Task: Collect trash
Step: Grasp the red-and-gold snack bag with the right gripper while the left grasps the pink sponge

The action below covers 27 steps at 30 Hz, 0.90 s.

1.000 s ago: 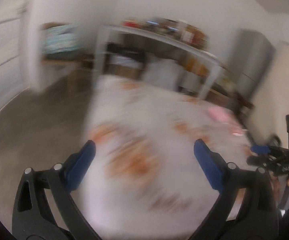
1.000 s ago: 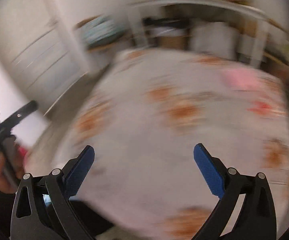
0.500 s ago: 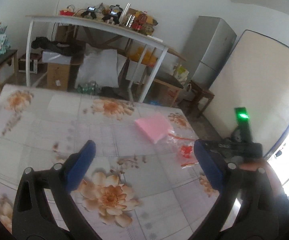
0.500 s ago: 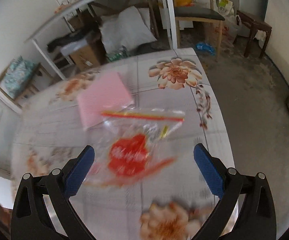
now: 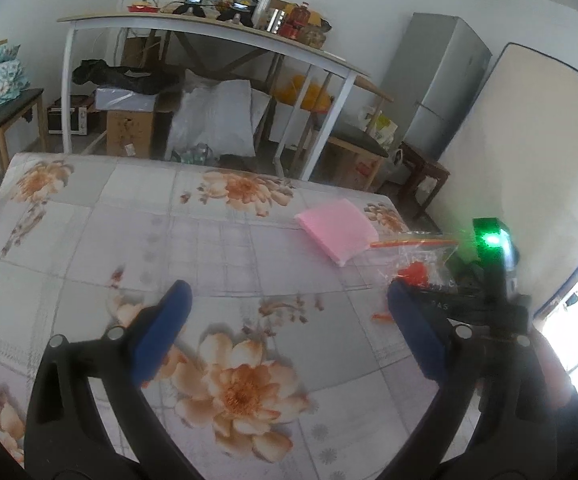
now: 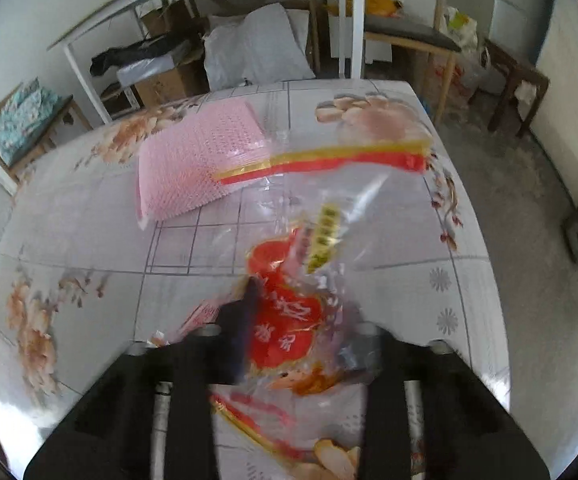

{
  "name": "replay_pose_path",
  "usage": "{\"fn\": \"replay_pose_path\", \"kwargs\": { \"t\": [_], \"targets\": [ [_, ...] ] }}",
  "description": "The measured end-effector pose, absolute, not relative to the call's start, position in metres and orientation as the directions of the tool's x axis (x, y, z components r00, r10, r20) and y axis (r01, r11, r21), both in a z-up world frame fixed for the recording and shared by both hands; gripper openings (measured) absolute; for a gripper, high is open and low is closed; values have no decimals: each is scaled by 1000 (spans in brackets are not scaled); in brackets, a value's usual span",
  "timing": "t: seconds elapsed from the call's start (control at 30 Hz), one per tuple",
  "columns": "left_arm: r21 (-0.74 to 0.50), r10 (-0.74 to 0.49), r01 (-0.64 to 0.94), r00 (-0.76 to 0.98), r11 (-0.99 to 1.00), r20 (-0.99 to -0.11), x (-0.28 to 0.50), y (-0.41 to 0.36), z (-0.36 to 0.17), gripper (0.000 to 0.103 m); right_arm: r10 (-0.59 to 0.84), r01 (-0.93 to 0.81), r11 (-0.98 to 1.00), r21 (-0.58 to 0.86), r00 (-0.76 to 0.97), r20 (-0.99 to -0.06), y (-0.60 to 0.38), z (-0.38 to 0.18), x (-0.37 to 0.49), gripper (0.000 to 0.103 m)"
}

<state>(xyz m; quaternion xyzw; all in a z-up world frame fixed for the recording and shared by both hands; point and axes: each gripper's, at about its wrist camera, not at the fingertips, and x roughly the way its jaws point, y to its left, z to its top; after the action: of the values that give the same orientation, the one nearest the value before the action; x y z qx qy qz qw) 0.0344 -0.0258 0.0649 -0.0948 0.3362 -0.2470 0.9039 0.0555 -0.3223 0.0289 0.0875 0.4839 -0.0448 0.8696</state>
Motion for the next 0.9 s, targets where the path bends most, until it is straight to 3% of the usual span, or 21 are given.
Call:
{"fn": "replay_pose_path", "kwargs": {
  "t": [0.07, 0.23, 0.5, 0.67, 0.9],
  "targets": [
    [-321, -515, 403, 645, 857, -565, 39, -36, 70, 95, 16, 158, 980, 118, 532, -846, -323, 30, 52, 16],
    [-278, -542, 483, 584, 830, -605, 66, -78, 74, 95, 60, 158, 972, 172, 542, -839, -326, 29, 33, 10],
    [-143, -528, 624, 491, 768, -693, 134, -160, 66, 95, 98, 170, 958, 230, 562, -821, -333, 37, -3, 9],
    [43, -471, 744, 466, 667, -749, 152, -210, 49, 95, 56, 196, 961, 197, 557, -829, -346, 39, -20, 9],
    [121, -413, 804, 420, 582, -808, 174, -238, 25, 95, 76, 194, 956, 219, 557, -827, -357, 38, -22, 9]
  ]
}}
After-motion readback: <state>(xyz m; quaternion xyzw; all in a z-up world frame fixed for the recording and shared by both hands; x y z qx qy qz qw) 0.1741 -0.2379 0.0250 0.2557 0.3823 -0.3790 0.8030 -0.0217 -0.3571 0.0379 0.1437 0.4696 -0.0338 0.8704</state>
